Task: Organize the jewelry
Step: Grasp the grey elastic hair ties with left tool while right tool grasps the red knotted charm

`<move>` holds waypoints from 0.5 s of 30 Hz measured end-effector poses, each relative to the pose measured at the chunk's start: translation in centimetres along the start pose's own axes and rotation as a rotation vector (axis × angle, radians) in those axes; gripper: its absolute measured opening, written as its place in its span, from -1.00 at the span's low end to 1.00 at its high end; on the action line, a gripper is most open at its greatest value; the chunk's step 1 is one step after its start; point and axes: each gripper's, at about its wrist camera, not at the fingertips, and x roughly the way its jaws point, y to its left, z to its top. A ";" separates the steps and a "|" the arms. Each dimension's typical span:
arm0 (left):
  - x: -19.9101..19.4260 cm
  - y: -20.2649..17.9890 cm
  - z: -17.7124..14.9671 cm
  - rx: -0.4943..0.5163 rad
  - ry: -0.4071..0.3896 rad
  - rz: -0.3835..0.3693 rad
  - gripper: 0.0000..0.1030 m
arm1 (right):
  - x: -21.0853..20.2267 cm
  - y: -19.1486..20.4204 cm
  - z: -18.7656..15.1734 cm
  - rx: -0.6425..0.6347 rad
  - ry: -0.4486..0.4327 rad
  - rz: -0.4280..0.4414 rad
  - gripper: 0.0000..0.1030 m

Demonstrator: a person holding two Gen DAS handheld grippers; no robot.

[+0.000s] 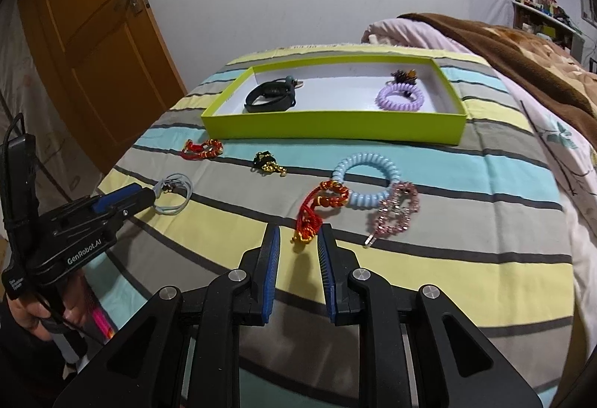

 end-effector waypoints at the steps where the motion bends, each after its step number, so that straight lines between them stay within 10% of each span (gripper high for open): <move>1: 0.2 0.0 0.0 0.001 0.005 -0.001 -0.46 | 0.4 0.0 0.1 0.003 0.006 0.003 -0.58; 15: 1.8 -0.2 0.4 -0.002 0.056 0.037 -0.60 | 2.9 -0.2 1.0 0.016 0.057 -0.031 -0.58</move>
